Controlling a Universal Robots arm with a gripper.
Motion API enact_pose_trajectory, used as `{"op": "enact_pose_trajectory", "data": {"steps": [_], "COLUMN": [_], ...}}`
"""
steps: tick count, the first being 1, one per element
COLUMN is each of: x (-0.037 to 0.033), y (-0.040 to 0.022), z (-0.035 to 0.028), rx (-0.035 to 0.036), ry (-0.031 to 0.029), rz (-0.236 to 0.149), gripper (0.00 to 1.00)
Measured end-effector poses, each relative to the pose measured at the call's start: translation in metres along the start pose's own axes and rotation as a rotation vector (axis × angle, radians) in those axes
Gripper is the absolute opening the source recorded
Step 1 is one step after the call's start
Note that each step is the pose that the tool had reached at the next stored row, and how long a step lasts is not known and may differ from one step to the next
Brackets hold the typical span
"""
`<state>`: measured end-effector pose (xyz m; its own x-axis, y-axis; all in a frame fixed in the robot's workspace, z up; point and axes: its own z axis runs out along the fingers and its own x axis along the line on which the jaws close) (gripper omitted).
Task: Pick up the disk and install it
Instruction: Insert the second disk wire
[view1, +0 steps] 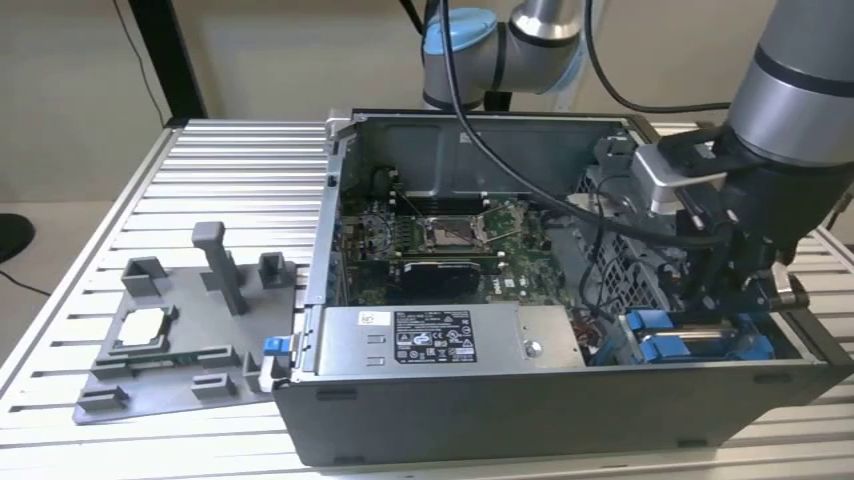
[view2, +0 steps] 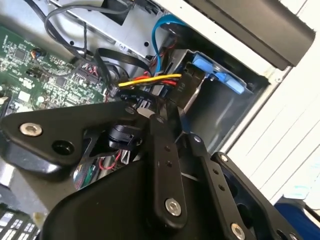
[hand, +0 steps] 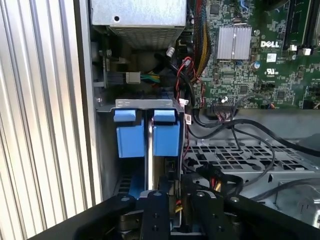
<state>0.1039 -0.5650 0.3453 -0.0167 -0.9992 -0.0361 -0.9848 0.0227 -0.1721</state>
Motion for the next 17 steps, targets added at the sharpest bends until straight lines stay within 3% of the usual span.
{"op": "enact_pose_trajectory", "data": {"steps": [8, 9, 12, 13, 17], "x": [-0.0013, -0.0015, -0.0015, -0.0015, -0.0015], "y": [-0.0064, -0.007, -0.007, -0.007, -0.0071], "z": [-0.0362, -0.0393, -0.0396, -0.0397, -0.04], "rx": [-0.0001, -0.0002, -0.0002, -0.0002, -0.0002], "ry": [0.0004, 0.0006, 0.0002, 0.0002, 0.0005], "rz": [0.0, 0.0, 0.0, 0.0, 0.0], "gripper": [1.0, 1.0, 1.0, 0.0, 0.0]}}
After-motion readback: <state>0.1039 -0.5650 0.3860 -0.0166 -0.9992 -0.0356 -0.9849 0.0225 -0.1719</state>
